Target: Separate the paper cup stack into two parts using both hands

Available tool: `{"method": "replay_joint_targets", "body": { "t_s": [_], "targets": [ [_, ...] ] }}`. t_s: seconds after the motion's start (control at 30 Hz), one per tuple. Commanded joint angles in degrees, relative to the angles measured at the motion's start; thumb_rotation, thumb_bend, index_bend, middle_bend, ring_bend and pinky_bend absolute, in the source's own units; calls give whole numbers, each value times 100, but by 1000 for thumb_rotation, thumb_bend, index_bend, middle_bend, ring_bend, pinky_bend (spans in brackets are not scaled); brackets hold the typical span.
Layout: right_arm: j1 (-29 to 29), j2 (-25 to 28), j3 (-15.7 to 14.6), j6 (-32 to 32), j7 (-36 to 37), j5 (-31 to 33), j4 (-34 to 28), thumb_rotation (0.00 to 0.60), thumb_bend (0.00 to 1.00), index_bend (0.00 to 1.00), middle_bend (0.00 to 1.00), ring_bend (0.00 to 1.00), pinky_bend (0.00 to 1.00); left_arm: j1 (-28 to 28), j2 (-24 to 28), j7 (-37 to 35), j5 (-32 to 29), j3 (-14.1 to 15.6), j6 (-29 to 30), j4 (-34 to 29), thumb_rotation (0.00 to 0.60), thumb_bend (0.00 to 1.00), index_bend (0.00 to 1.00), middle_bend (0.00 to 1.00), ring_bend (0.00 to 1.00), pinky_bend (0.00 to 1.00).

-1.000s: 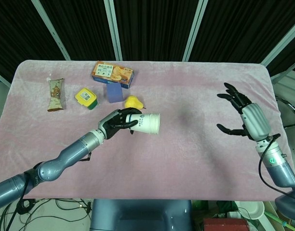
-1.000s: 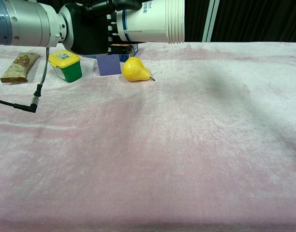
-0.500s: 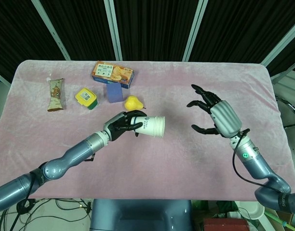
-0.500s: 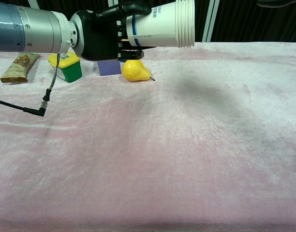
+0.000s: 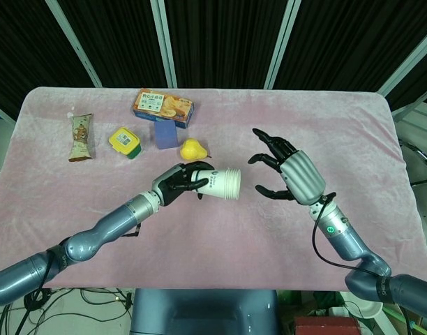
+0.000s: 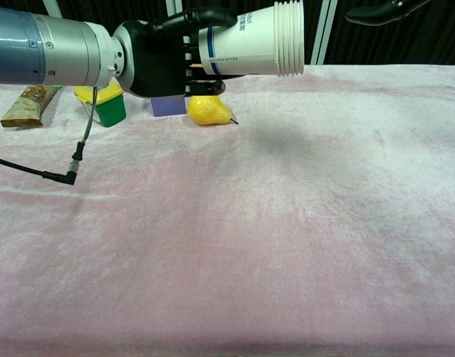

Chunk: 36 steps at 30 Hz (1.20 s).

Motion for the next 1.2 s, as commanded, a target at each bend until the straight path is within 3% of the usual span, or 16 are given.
{"method": "replay_joint_targets", "body": {
  "t_s": [0.03, 1.2],
  "targets": [
    [40, -14, -33, -11, -84, -32, -43, 600, 132, 395, 0, 146, 178, -19, -12, -3, -38, 18, -17, 3, 600, 417, 510, 465, 340, 615],
    [280, -382, -204, 133, -465, -186, -6, 600, 211, 549, 0, 146, 178, -58, -323, 116, -264, 92, -125, 12, 600, 416, 509, 458, 340, 620]
  ]
}}
